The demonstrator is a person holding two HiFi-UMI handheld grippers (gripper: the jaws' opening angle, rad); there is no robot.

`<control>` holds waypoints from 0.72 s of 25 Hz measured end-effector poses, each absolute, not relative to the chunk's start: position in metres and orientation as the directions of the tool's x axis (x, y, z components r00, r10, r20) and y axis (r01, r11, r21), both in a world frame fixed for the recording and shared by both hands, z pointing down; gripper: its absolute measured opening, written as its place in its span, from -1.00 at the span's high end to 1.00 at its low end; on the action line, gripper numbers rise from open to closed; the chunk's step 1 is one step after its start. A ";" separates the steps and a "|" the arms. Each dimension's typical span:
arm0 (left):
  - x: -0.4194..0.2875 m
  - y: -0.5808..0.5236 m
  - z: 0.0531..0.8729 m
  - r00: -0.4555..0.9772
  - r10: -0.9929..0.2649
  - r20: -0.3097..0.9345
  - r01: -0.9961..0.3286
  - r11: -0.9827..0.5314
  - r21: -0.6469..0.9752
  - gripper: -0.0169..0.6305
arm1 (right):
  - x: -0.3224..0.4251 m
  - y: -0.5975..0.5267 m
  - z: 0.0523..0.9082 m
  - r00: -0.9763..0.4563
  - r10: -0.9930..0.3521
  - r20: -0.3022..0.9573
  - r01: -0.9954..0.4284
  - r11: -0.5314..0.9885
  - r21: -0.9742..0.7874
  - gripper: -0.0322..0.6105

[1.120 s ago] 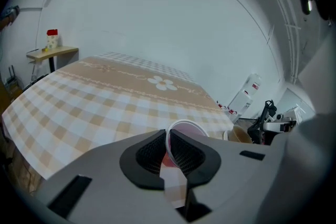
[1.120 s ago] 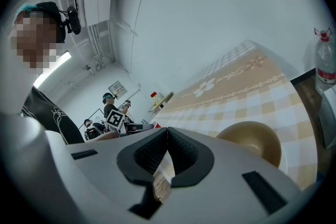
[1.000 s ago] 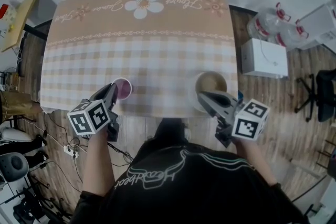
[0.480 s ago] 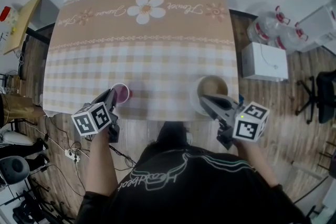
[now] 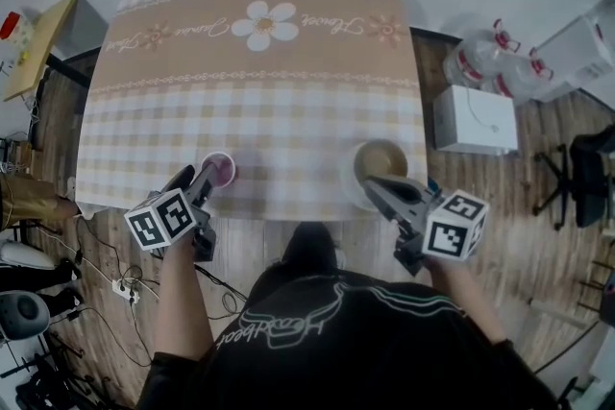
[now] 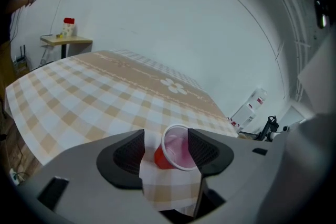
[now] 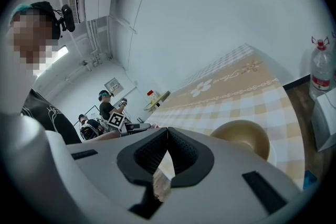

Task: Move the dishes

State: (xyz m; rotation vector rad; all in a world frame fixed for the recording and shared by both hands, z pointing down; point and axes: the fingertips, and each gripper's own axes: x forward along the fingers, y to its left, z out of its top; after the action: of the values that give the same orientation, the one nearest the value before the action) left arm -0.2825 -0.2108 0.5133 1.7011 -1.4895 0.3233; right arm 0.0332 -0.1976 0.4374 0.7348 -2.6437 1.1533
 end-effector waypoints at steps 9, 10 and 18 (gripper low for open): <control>-0.250 -0.211 0.434 0.148 -0.801 0.580 -0.984 -0.060 0.167 0.21 | 0.065 -0.171 0.427 -0.839 -0.435 0.328 -0.539 0.572 -0.618 0.86; -0.239 -0.213 0.425 0.166 -0.809 0.564 -0.982 -0.085 0.167 0.21 | 0.069 -0.169 0.425 -0.835 -0.443 0.326 -0.543 0.571 -0.616 0.86; -0.126 -0.220 0.393 0.433 -0.761 0.484 -0.902 -0.361 0.238 0.91 | 0.108 -0.151 0.417 -0.795 -0.522 0.310 -0.587 0.533 -0.609 0.86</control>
State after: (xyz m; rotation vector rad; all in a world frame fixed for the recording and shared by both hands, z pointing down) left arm -0.1261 -0.2202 0.3931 2.2225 -1.4018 0.4021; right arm 0.1075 -0.1514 0.4169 0.9685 -2.6707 1.1142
